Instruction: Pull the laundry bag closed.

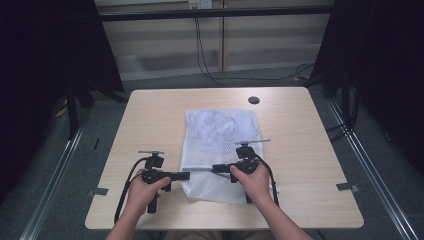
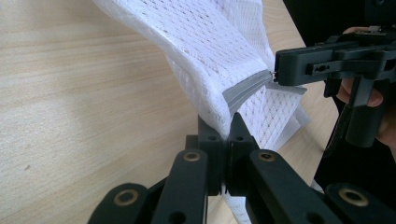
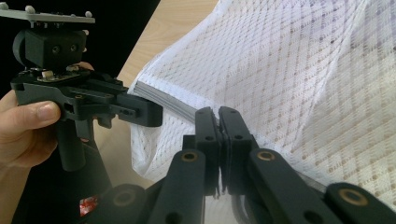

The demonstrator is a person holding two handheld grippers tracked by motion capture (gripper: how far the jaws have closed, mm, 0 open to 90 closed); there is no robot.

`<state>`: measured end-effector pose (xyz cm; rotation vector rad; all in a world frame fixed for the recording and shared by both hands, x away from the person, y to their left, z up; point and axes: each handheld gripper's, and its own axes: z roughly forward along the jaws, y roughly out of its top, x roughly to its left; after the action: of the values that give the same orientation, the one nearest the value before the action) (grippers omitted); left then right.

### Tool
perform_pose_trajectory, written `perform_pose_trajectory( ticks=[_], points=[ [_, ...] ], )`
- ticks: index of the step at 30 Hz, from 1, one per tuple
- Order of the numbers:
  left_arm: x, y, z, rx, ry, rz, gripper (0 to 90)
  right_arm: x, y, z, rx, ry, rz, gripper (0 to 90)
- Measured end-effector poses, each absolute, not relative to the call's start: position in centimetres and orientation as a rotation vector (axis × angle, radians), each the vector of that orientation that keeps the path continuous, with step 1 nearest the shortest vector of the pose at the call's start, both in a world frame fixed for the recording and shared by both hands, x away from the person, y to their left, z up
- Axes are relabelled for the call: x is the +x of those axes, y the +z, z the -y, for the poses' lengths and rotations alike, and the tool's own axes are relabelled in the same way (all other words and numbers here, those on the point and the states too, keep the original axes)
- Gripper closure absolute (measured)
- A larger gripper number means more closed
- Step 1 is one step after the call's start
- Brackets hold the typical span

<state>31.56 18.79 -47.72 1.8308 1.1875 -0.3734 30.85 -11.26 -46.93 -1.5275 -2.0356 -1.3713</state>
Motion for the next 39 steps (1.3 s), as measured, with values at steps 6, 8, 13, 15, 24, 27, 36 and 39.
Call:
perform_pose_trajectory(
  ticks=[6,8,13,15,24,27,36,39],
  points=[
    [31.58,-47.68,-18.81,1.831,-0.375,-1.189,88.2,30.85,-46.91,11.24,-1.525,-1.371,2.038,87.9],
    [31.58,-47.67,-18.8,1.832,-0.377,-1.188,88.2,30.83,-46.88,11.26,-1.524,-1.371,2.035,87.9],
    [31.51,-47.64,-18.76,1.839,-0.38,-1.185,88.2,30.82,-46.92,11.34,-1.53,-1.37,2.027,87.9],
    [31.51,-47.63,-18.78,1.838,-0.38,-1.185,88.2,30.82,-46.92,11.36,-1.525,-1.371,2.029,87.9],
    [31.44,-47.61,-18.94,1.82,-0.379,-1.198,88.2,30.89,-46.94,11.63,-1.531,-1.374,2.02,87.9],
    [31.45,-47.58,-18.98,1.826,-0.372,-1.193,88.2,30.91,-46.97,11.73,-1.532,-1.37,2.024,87.9],
    [31.47,-47.58,-18.99,1.83,-0.376,-1.193,88.2,30.85,-46.9,12.08,-1.536,-1.372,2.023,87.9],
    [31.49,-47.57,-19.03,1.831,-0.376,-1.193,88.2,30.81,-46.93,12.08,-1.532,-1.373,2.025,87.9]
  ],
)
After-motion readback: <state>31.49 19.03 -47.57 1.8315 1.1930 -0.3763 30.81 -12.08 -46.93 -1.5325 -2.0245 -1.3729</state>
